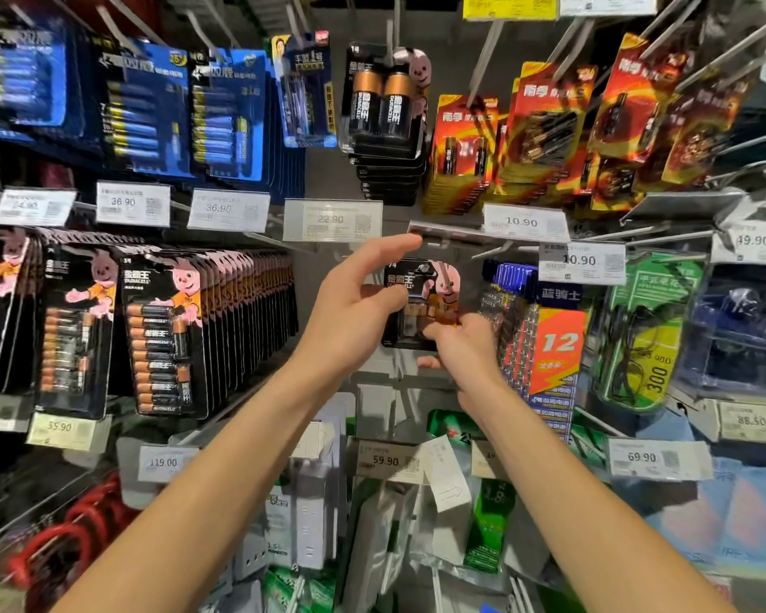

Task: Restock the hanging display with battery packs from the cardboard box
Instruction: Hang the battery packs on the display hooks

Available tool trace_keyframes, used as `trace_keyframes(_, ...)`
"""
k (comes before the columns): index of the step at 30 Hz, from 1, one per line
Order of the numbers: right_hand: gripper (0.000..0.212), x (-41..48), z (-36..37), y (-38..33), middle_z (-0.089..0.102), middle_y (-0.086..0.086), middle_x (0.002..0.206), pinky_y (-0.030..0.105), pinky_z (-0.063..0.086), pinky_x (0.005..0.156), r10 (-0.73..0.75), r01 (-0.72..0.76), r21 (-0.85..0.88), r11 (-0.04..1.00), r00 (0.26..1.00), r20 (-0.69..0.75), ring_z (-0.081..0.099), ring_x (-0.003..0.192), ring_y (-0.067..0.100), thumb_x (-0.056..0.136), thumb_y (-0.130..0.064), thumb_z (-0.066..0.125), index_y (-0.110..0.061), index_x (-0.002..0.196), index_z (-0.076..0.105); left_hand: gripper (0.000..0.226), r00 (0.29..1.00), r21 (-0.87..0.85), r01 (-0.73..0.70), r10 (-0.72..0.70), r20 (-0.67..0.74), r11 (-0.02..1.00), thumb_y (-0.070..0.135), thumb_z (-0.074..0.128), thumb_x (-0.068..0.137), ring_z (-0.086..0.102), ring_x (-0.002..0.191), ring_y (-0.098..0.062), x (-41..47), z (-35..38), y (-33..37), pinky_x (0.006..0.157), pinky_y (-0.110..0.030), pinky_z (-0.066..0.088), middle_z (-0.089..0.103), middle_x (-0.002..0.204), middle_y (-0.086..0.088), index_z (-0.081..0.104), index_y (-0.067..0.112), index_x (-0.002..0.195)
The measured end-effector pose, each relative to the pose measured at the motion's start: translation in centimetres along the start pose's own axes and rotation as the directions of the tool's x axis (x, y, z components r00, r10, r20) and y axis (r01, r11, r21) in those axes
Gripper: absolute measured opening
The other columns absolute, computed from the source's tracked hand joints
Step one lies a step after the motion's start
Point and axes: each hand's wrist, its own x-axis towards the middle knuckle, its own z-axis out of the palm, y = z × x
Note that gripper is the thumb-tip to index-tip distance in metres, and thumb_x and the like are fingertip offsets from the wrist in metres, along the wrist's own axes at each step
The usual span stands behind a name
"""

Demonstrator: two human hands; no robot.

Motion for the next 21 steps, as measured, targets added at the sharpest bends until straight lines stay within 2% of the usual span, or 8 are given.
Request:
trace_keyframes(3, 0.017, 0.3, 0.2, 0.1, 0.065, -0.001, 0.097, 0.047, 0.063, 0.079, 0.009, -0.009, -0.002, 1.000, 1.000, -0.006, 0.068, 0.062, 0.016, 0.095, -0.004, 0.059, -0.008, 0.111, 0.060, 0.056, 1.000, -0.009, 0.001, -0.001, -0.004, 1.000, -0.001, 0.056, 0.093, 0.048, 0.131, 0.007, -0.1, 0.0, 0.0, 0.106, -0.022, 0.039, 0.061, 0.134, 0.026, 0.062, 0.037, 0.132)
trace_keyframes(7, 0.025, 1.0, 0.4, 0.2, 0.067, 0.003, 0.108, 0.035, 0.064, 0.063, 0.021, -0.020, 0.024, 1.000, 0.999, -0.031, 0.069, 0.091, 0.021, 0.094, -0.003, 0.059, -0.014, 0.116, 0.061, 0.056, 1.000, -0.034, -0.005, 0.006, 0.010, 0.999, -0.003, 0.057, 0.093, 0.049, 0.129, 0.008, -0.3, 0.0, -0.2, 0.099, -0.013, 0.040, 0.062, 0.133, 0.023, 0.063, 0.036, 0.133)
trace_keyframes(10, 0.025, 1.9, 0.6, 0.6, 0.070, 0.006, 0.110, 0.038, 0.064, 0.065, 0.054, -0.052, 0.035, 0.998, 0.996, -0.071, 0.067, 0.099, 0.020, 0.093, -0.009, 0.067, -0.013, 0.117, 0.065, 0.055, 1.000, -0.049, -0.008, 0.009, 0.022, 0.999, -0.004, 0.057, 0.093, 0.050, 0.128, 0.010, -0.5, -0.1, -0.3, 0.091, -0.002, 0.041, 0.062, 0.133, 0.022, 0.063, 0.034, 0.133)
trace_keyframes(15, 0.023, 2.5, 1.0, 1.5, 0.070, 0.004, 0.106, 0.047, 0.062, 0.083, 0.076, -0.075, 0.011, 0.997, 0.992, -0.099, 0.068, 0.099, 0.022, 0.090, -0.019, 0.071, -0.019, 0.113, 0.065, 0.054, 0.999, -0.084, 0.011, -0.008, 0.037, 0.996, -0.005, 0.058, 0.092, 0.052, 0.127, 0.007, -0.9, -0.3, -0.9, 0.100, -0.017, 0.042, 0.063, 0.132, 0.021, 0.063, 0.034, 0.129)
trace_keyframes(18, 0.017, 1.8, 0.6, 1.6, 0.073, 0.006, 0.100, 0.043, 0.063, 0.080, 0.073, -0.077, -0.030, 0.997, 0.990, -0.118, 0.072, 0.091, 0.025, 0.092, -0.020, 0.070, -0.017, 0.109, 0.067, 0.053, 0.998, -0.088, 0.030, -0.025, 0.059, 0.996, -0.004, 0.059, 0.093, 0.052, 0.127, 0.007, -1.4, -0.5, -1.5, 0.097, -0.014, 0.044, 0.063, 0.133, 0.022, 0.063, 0.032, 0.132)
trace_keyframes(21, 0.013, 0.2, -0.3, 1.6, 0.073, 0.007, 0.091, 0.038, 0.054, 0.072, 0.029, -0.052, -0.194, 0.980, 0.992, -0.119, 0.068, 0.086, 0.027, 0.093, -0.022, 0.067, -0.015, 0.103, 0.069, 0.054, 0.996, -0.042, 0.059, -0.055, 0.076, 0.997, 0.001, 0.060, 0.093, 0.051, 0.129, 0.005, -2.0, -0.9, -2.9, 0.103, -0.032, 0.049, 0.061, 0.135, 0.023, 0.061, 0.035, 0.135)
